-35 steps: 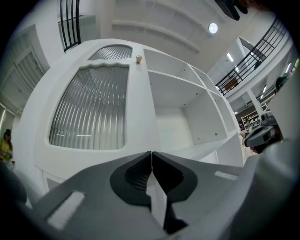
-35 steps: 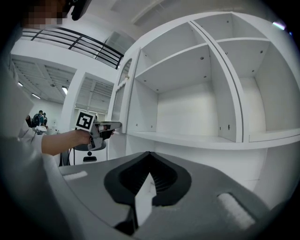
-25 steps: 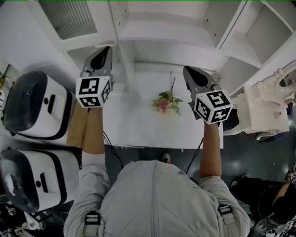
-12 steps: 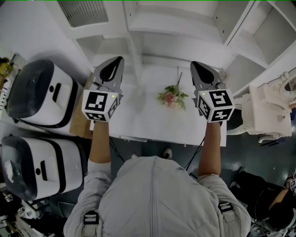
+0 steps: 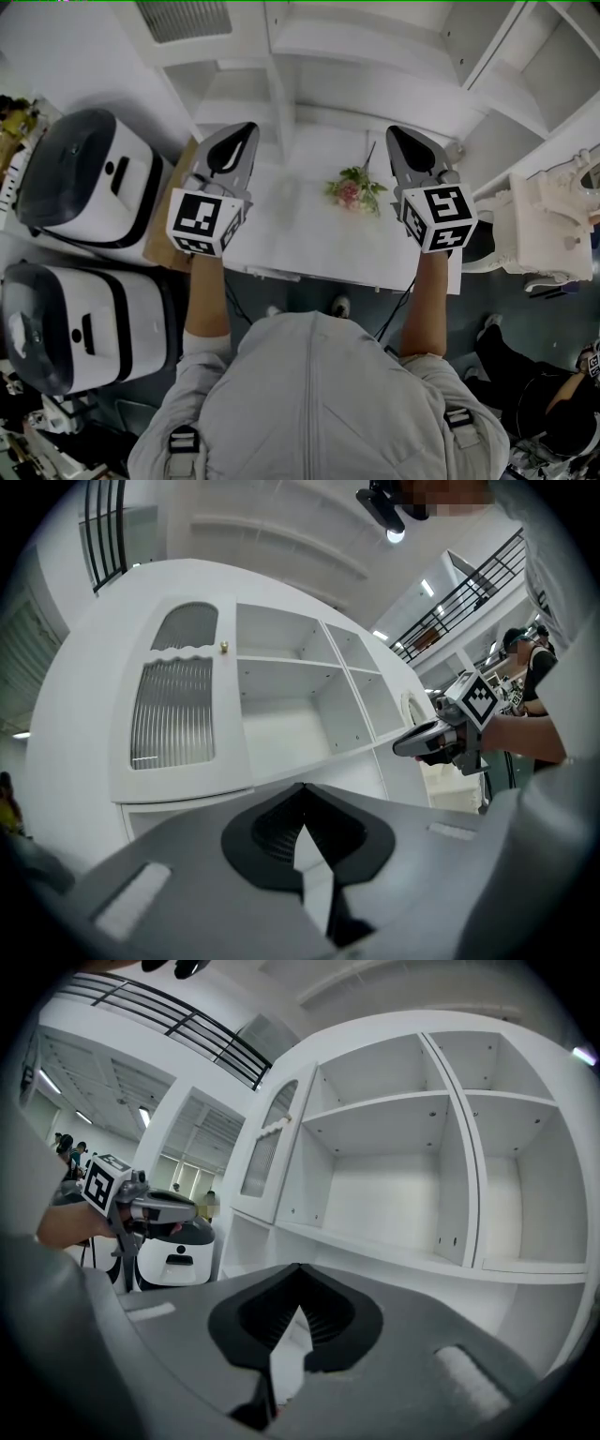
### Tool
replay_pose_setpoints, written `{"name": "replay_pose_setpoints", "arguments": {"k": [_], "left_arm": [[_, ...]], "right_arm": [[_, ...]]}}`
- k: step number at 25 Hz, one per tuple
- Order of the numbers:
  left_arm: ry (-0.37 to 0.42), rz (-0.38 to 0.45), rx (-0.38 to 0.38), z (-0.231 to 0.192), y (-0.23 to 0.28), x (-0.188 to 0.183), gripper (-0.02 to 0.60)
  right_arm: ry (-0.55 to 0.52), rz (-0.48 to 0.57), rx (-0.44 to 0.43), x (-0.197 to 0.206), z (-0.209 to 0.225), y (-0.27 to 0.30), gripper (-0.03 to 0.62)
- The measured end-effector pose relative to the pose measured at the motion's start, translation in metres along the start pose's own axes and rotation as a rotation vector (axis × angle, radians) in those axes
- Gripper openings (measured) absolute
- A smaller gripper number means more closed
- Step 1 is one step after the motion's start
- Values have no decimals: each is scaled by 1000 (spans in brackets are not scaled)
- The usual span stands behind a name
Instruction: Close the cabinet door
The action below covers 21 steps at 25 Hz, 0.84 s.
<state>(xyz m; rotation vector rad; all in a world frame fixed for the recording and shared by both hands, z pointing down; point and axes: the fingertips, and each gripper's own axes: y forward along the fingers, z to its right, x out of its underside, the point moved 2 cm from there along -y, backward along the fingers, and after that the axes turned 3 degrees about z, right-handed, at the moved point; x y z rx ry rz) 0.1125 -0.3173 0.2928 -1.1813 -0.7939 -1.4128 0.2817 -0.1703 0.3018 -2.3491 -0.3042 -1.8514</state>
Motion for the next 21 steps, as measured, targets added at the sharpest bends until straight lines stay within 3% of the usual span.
{"name": "replay_pose_setpoints", "arguments": {"k": [21], "left_arm": [[-18,-29,43,17,9,8,17]], "right_arm": [[27,-20,-2,12,2,-9,2]]}}
